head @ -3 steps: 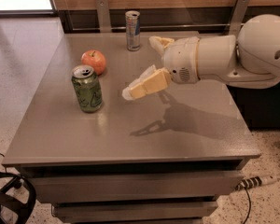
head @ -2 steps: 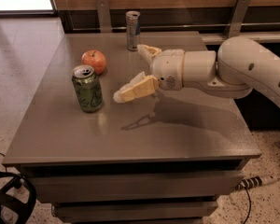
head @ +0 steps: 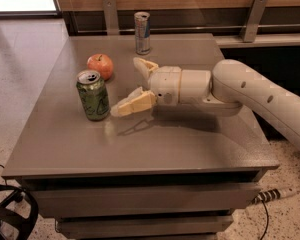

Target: Pick green can

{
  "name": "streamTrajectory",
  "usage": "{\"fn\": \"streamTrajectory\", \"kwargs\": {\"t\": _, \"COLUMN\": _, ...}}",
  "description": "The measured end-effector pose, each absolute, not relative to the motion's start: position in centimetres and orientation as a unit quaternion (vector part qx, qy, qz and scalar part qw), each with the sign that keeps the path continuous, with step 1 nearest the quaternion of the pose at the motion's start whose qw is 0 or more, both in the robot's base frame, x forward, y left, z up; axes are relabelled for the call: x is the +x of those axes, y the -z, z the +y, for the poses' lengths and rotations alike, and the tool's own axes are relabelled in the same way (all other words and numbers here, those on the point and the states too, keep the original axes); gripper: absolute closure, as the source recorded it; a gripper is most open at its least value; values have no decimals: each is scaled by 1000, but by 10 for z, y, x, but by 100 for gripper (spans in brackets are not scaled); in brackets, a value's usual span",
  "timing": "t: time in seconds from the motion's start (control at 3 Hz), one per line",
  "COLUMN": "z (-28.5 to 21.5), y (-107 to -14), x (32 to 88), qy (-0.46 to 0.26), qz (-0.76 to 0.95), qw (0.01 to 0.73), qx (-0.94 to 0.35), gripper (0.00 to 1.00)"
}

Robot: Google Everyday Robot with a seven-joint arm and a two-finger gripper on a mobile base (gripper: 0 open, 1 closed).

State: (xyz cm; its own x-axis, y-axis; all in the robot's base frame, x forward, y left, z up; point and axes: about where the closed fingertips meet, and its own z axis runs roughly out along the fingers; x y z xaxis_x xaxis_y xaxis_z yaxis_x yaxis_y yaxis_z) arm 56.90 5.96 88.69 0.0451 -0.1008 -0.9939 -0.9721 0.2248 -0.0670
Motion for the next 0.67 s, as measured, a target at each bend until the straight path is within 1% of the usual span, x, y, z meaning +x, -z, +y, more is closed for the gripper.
{"fn": "streamTrajectory", "kwargs": {"t": 0.33, "z": 74, "y": -884, "x": 564, "qy": -405, "qz": 559, "qw": 539, "qx": -483, "gripper": 0}}
{"fn": "streamTrajectory", "kwargs": {"t": 0.67, "z": 100, "y": -886, "x": 558, "qy": -410, "qz": 541, "qw": 540, "qx": -497, "gripper": 0}}
